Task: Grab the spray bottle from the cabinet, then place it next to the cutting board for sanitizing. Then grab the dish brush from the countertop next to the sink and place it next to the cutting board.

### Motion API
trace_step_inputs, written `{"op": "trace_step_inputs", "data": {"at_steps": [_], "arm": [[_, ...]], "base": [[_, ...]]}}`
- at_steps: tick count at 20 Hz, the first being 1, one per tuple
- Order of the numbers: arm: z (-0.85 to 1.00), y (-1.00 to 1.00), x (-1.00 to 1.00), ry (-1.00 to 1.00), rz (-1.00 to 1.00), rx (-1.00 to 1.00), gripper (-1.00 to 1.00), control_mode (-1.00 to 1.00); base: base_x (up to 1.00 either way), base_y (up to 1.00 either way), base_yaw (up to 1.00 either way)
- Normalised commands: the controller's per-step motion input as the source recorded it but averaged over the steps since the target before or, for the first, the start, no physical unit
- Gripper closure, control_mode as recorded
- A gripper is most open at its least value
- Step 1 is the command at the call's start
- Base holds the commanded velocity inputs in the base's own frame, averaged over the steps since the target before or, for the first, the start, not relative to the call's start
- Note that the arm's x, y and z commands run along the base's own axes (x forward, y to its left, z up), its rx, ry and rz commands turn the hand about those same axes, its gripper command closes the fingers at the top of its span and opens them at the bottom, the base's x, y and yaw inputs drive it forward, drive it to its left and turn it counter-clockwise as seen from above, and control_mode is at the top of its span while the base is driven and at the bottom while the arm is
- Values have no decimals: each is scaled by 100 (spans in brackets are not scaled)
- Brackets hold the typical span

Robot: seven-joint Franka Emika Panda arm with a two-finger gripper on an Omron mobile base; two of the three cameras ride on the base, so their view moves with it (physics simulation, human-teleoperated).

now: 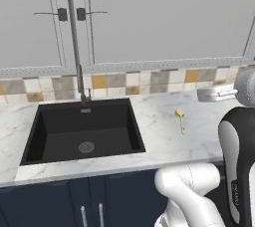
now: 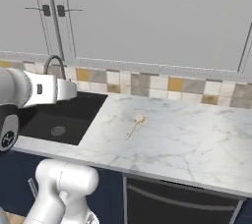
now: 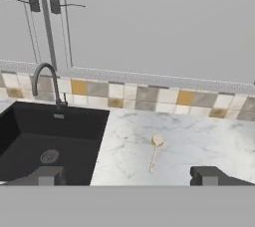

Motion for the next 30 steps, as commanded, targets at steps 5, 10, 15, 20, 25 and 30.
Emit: {"op": "trace_step_inputs", "data": {"at_steps": [5, 10, 15, 20, 25, 30], "arm": [[0, 0, 0, 0, 0, 0, -100, 100], [0, 0, 0, 0, 0, 0, -100, 100], [0, 0, 0, 0, 0, 0, -100, 100], [0, 0, 7, 2, 0, 0, -100, -100], [-14, 0, 54, 16, 0, 0, -100, -100], [-43, -3, 50, 17, 0, 0, -100, -100]], "base": [[100, 7, 0], [79, 2, -7], [43, 0, -20], [21, 0, -6], [0, 0, 0], [0, 0, 0]]}}
